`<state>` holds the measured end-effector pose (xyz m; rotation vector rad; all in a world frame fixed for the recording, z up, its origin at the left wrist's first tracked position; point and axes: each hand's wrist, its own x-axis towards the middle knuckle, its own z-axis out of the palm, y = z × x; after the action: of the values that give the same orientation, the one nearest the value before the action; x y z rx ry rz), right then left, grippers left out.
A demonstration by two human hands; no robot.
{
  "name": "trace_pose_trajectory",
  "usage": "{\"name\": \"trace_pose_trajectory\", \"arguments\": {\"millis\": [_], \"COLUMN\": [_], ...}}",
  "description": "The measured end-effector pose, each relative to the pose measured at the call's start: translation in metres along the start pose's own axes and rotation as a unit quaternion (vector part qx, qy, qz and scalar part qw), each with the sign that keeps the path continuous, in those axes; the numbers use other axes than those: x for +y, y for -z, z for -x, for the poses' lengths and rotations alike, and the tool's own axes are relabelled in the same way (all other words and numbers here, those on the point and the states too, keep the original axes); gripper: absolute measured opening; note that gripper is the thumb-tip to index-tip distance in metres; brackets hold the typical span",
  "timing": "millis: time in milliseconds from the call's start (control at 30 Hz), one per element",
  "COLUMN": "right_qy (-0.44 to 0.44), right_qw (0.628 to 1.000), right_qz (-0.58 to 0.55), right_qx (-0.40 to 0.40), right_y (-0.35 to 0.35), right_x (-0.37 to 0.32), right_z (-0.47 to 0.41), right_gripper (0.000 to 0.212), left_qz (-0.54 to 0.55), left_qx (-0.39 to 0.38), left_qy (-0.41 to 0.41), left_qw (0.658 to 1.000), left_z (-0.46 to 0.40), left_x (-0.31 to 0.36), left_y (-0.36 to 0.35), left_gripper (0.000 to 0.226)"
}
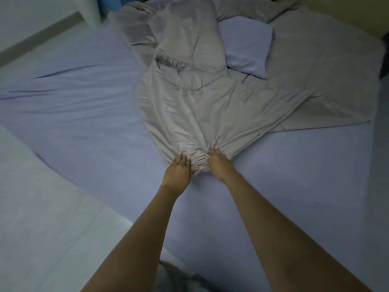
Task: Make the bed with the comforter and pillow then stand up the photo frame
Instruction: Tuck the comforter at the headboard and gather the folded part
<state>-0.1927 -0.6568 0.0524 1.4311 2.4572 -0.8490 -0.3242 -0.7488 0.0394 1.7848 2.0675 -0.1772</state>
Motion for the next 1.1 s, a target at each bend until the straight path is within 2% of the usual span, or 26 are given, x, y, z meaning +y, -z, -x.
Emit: {"name": "trace_pose_trajectory", "arguments": {"millis": [300,500,700,867,1100], "right_qy": [-0.008,-0.005,0.025,0.027,0.000], "right_qw": [1.000,0.999,0.995,0.992,0.996], "right_qz": [0.009,0.029,0.080,0.080,0.010], "right_qx": [-0.025,-0.041,-0.062,-0.092,-0.084], "right_y": [-0.033,-0.046,-0.061,-0.082,-0.118], "right_x": [0.023,0.031,0.066,0.109,0.142], "right_z": [0.163,0.268,0.350,0.417,0.499], "right_gripper": [0.045,0.046,0.043,0.043,0.044], "left_qz": [-0.045,-0.021,-0.006,0.000,0.001], "left_qx": [0.013,0.023,0.032,0.023,0.001], "left_qy": [-0.014,-0.009,0.019,0.033,0.021], "left_qw": [0.999,0.999,0.999,0.999,1.000], "left_z": [0.141,0.232,0.296,0.353,0.418], "left_x": [0.076,0.126,0.185,0.249,0.298], "left_y": [-0.049,-0.082,-0.115,-0.152,-0.190], "left_gripper": [0.057,0.057,0.058,0.060,0.061]}}
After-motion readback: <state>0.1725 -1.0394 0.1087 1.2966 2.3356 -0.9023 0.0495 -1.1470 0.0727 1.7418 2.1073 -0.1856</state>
